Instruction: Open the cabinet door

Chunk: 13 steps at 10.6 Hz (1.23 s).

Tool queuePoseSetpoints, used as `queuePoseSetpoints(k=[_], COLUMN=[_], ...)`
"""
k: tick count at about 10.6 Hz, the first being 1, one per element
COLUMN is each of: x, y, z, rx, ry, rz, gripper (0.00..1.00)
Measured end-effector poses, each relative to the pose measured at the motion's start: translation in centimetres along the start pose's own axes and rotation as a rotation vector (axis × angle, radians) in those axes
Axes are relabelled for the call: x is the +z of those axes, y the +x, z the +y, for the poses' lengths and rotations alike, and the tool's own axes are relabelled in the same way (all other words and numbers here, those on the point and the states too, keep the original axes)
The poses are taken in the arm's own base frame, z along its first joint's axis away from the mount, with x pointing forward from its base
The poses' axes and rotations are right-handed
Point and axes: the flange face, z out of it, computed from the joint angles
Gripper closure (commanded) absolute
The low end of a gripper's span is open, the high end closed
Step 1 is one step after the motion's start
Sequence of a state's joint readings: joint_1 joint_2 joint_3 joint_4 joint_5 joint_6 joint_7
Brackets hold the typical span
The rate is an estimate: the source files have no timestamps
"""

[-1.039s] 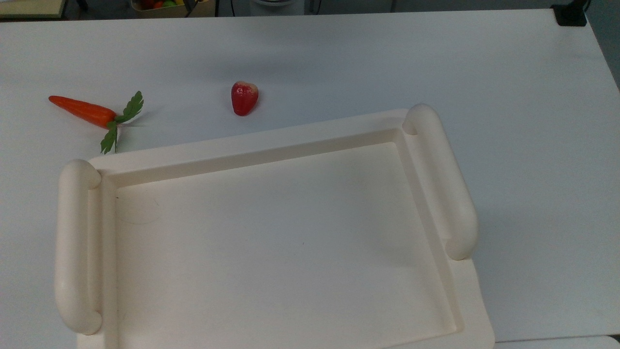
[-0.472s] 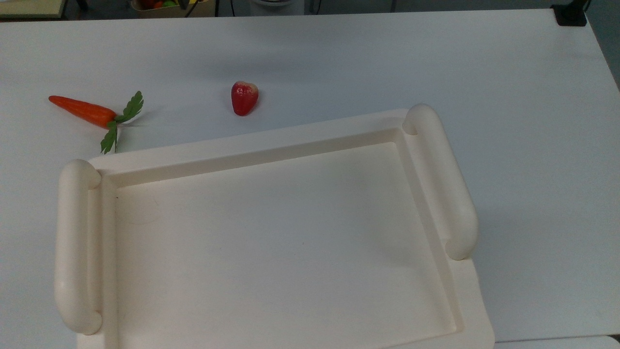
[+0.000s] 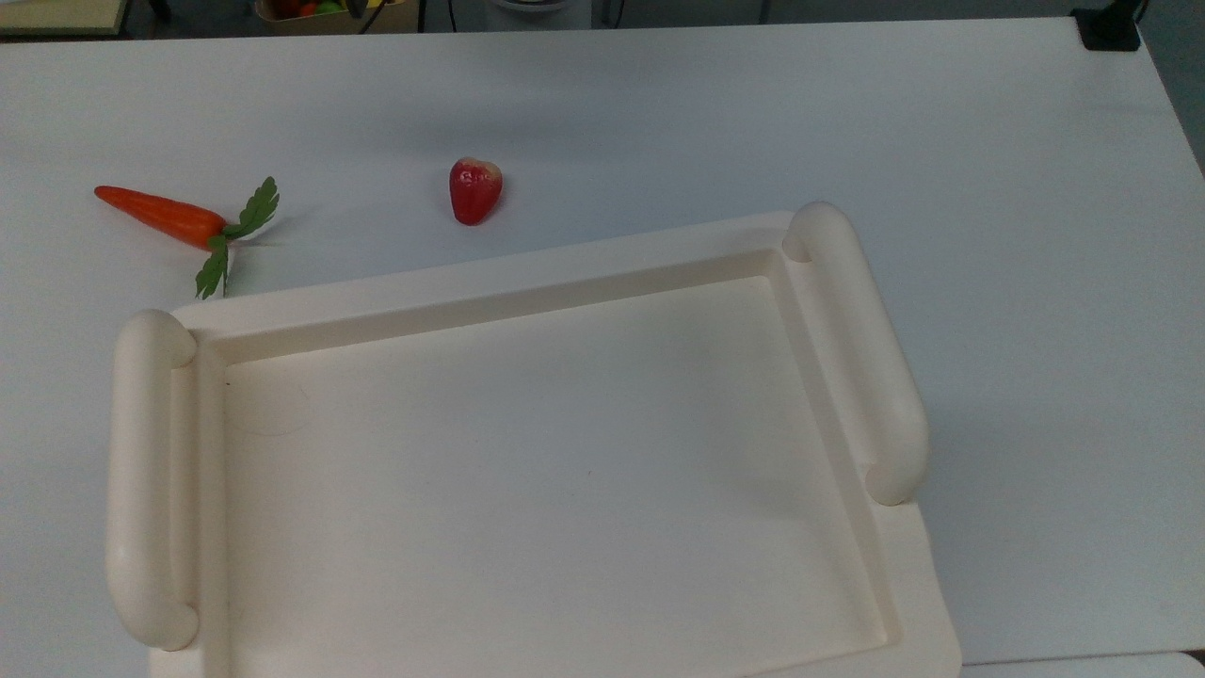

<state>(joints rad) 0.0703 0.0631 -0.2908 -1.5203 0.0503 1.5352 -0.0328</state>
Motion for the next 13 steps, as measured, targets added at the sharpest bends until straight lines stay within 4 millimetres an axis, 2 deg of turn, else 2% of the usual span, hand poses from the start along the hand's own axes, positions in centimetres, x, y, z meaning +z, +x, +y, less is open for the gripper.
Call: queuePoseSetpoints(k=[9, 13], x=[0.3, 0.7], y=[0.2, 1.9], z=[-0.4, -0.9], rx=[-0.007, -0.006], ry=[0.002, 0.027], rz=[0.0, 0.077], gripper=[0.0, 0.0])
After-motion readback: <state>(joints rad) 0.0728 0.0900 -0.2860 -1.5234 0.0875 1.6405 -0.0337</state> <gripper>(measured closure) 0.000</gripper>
